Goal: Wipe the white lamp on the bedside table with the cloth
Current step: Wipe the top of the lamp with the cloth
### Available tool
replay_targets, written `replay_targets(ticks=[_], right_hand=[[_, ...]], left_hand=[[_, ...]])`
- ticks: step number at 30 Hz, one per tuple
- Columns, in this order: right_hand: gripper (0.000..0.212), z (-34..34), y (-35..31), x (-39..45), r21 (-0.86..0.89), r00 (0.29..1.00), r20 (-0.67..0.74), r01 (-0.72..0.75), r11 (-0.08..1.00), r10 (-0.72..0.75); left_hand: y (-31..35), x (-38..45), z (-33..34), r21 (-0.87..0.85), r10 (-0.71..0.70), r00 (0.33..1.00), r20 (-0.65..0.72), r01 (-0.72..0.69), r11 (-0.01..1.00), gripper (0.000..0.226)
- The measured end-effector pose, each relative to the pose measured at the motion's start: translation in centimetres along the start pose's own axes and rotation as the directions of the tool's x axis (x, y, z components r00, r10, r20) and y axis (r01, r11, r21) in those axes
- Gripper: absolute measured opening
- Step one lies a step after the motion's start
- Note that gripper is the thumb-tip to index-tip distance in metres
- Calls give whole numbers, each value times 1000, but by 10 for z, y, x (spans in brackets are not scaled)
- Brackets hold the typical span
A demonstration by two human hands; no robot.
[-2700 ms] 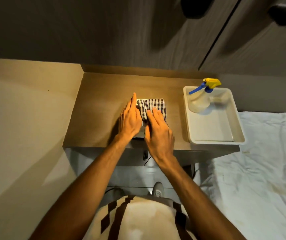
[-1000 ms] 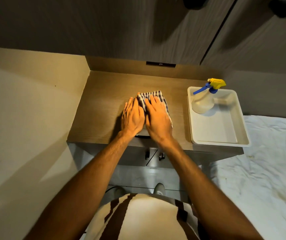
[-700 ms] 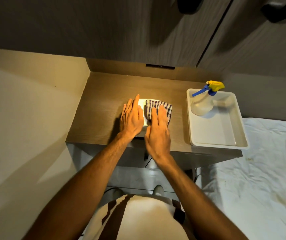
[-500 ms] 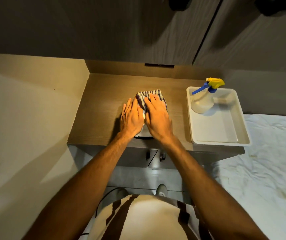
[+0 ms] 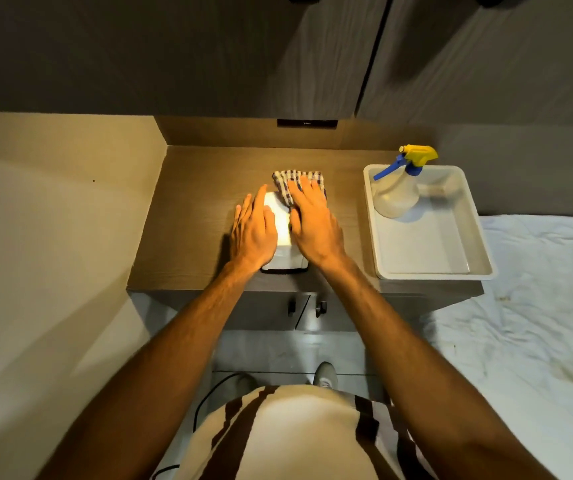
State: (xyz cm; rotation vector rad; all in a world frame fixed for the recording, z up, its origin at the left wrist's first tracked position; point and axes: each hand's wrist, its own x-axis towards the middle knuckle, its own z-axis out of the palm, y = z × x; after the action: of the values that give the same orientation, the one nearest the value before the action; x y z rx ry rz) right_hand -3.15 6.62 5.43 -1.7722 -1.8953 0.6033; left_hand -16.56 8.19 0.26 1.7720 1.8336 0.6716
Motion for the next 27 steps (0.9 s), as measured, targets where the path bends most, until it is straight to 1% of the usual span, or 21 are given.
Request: replay_targets(ticks=[2, 4, 6, 7, 8, 10, 12, 14, 16, 18, 20, 21, 23, 25, 27], right_hand=[[51, 1, -1, -9, 112, 994, -50, -88, 990, 94], [54, 11, -10, -36, 127, 989, -77, -116, 985, 127], [65, 20, -18, -61, 43, 995, -82, -61, 997, 64], [71, 22, -20, -64, -4, 997, -71, -14, 1000, 14], [72, 21, -20, -59, -41, 998, -52, 30, 999, -32], [61, 15, -14, -34, -79, 997, -9, 73, 994, -74], [53, 5, -4, -9, -53, 998, 21, 57, 997, -56], [52, 2, 1, -1, 25, 1000, 3, -10, 1000, 10], [54, 5, -3, -15, 81, 997, -39, -61, 995, 64], [57, 12, -9, -40, 58, 994, -71, -79, 995, 83], [67, 18, -17, -59, -16, 999, -42, -6, 1000, 5], [68, 19, -18, -59, -50, 999, -15, 39, 998, -40], [57, 16, -15, -39, -87, 996, 23, 89, 992, -87], [53, 8, -6, -12, -76, 996, 42, 77, 994, -74], [54, 1, 1, 2, -19, 999, 37, 9, 1000, -8]], left_hand=[[-1, 1, 0, 2, -11, 1000, -15, 11, 1000, 53], [-2, 1, -1, 1, -17, 1000, -16, 17, 1000, 53], [-3, 0, -2, -9, -4, 1000, -13, 4, 1000, 55], [-4, 0, -3, -11, 3, 1000, -4, -3, 1000, 55], [-5, 1, -3, -10, 8, 1000, 12, -8, 1000, 54], [-4, 3, -2, 14, 7, 999, 51, -8, 1000, 53], [-3, 2, -1, 26, -16, 998, 54, 14, 1000, 54], [0, 2, -1, 14, -30, 999, 26, 30, 999, 53], [1, 0, -2, 4, -37, 999, 8, 37, 999, 53], [2, -1, -3, -11, -13, 1000, 13, 13, 1000, 53], [-1, -2, -6, -20, 6, 1000, 10, -5, 1000, 53], [-1, -1, -6, -21, 6, 1000, 22, -6, 1000, 53], [-2, 0, -6, -8, -6, 999, 47, 6, 1000, 52], [0, 0, -4, 5, -14, 999, 51, 14, 1000, 53], [2, 0, -3, 6, -21, 999, 31, 21, 1000, 53]])
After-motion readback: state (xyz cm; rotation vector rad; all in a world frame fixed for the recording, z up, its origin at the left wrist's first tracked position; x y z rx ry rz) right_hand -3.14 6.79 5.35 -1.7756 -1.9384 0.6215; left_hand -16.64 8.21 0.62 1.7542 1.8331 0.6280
